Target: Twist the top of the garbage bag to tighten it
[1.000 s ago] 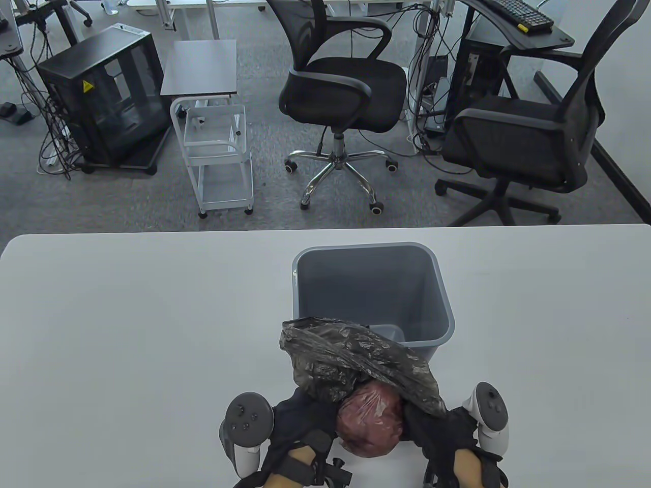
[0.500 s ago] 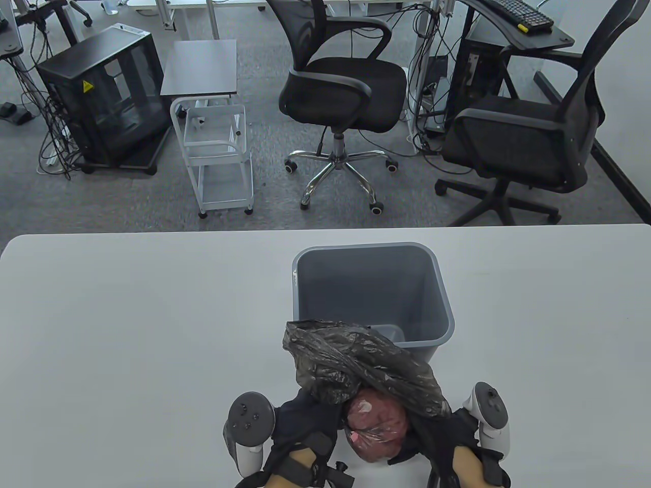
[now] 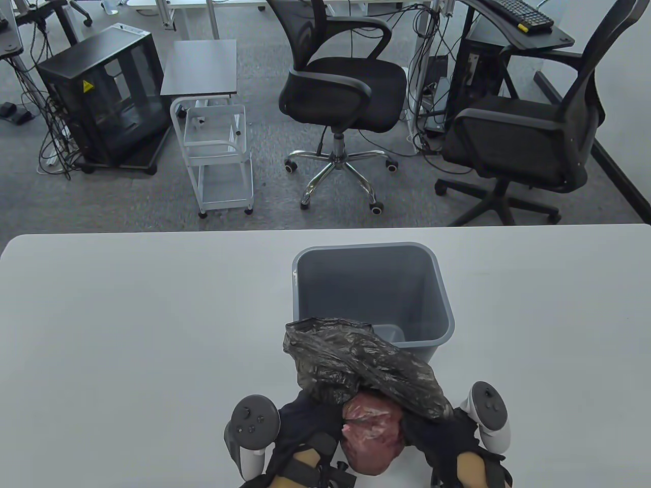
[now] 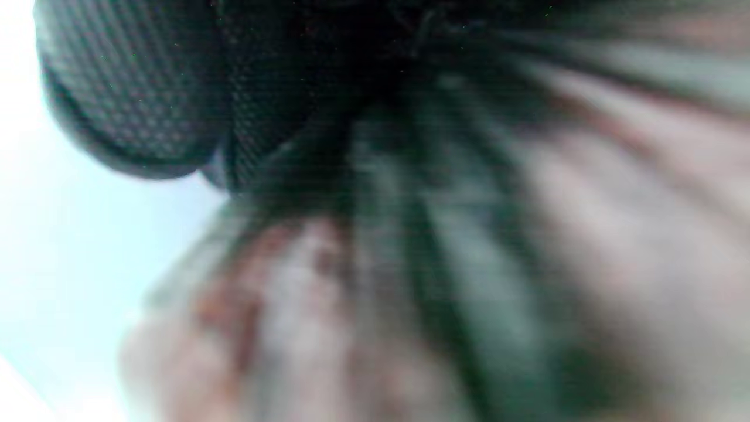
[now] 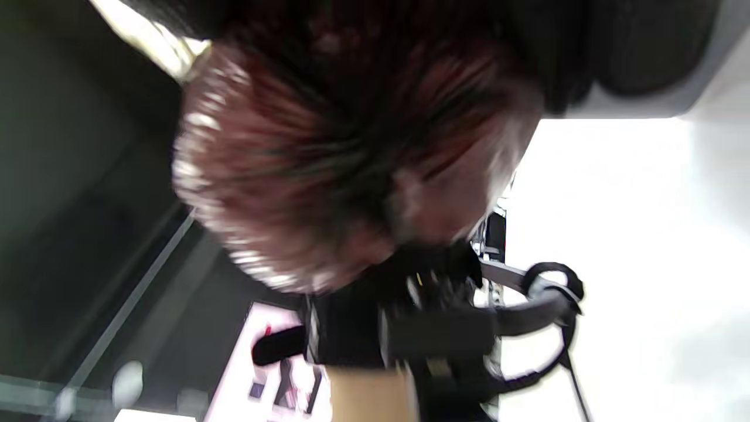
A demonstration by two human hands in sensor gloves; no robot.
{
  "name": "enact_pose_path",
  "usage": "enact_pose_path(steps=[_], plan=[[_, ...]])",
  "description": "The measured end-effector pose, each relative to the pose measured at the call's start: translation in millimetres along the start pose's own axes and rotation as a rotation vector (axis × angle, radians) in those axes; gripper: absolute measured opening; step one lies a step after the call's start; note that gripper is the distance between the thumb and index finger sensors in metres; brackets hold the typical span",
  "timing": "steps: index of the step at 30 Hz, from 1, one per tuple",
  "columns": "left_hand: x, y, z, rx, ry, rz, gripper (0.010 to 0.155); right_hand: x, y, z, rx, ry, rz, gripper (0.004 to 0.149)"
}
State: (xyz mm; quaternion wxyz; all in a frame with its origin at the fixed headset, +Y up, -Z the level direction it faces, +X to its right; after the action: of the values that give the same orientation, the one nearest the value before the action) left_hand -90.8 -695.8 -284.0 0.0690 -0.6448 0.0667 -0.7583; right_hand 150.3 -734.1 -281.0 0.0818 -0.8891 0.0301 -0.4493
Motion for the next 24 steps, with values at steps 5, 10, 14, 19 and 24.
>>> enact_pose_path(steps=[5,10,14,19,24], plan=[[0.3,2.2,5.0,0.05,0.021,-0.019,0.053,0.2,12.9,-1.4,-0.12,-0.022,-0.068,0.089],[1.6,1.6,-10.5,-0.044,-0.075,-0.029,0.053,-2.4,-2.5,-5.1,-0.048,-0.049,0.034,0.097],[2.5,2.5,-7.4,-0.056,-0.058,-0.029,0.053,-4.8,-10.6,-21.6,0.173,-0.193,0.045,0.107],[0.7,3.3,-1.7,0.016,-0.014,0.012,0.055,-3.1,0.6,-8.1,-0.028,-0.051,-0.036,0.094],[0.9,-1.4,-2.8,0.005,-0.026,0.014,0.052,-2.4,5.1,-8.6,-0.044,-0.074,-0.057,0.091]])
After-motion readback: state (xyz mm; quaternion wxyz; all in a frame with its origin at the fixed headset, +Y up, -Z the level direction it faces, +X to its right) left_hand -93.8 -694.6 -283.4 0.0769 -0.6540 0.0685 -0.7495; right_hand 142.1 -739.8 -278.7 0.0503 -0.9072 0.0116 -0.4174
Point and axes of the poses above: the tracker on the back of each hand, its own y axis roughly to the little-finger side, its own x axis roughly from the fingertips to the wrist, z = x × y, the point moved 4 cm from there along -x, roughly from the wrist to the fingertips, and after that the axes turned 12 degrees about x, right-handed, at the moved point
